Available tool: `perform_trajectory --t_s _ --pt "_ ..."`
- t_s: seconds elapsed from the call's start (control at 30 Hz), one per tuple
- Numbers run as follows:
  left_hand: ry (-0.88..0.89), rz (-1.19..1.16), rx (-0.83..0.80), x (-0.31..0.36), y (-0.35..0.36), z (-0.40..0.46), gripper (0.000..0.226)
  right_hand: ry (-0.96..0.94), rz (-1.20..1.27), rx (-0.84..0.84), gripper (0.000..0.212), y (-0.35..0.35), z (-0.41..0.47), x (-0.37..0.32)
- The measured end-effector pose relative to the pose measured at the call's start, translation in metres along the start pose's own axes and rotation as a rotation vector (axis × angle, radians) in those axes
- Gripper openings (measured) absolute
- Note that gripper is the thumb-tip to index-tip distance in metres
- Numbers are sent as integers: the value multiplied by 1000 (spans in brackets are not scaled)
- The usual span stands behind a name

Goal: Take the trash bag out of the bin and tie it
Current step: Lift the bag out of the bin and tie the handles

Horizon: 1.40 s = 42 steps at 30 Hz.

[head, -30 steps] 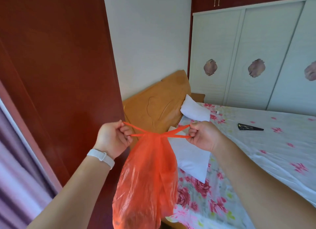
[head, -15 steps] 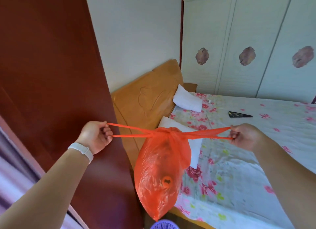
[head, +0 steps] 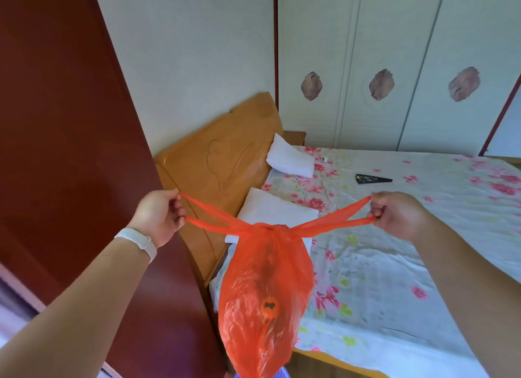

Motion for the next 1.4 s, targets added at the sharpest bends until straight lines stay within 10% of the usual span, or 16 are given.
perform_trajectory --t_s 0.5,0.97,1.17,1.4 --pt "232 225 -615 14 139 -61 25 -280 -502 -663 28 198 -74 -58" --pt "350 520 -414 25 137 -66 19 -696 -776 -300 31 220 -65 -49" --pt "203 212 -502 25 145 -73 17 -560 -579 -252 12 203 -72 -10" --pt "291 237 -670 26 155 -88 25 -424 -856 -298 53 159 -100 80"
Point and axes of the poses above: each hand's wrist, its own z-axis towards the middle knuckle, its own y-axis out of the palm, x = y × z, the point moved 3 cm from there along z, towards the middle knuckle, and after that the axes turned 2 degrees about -x, right-handed, at the moved point
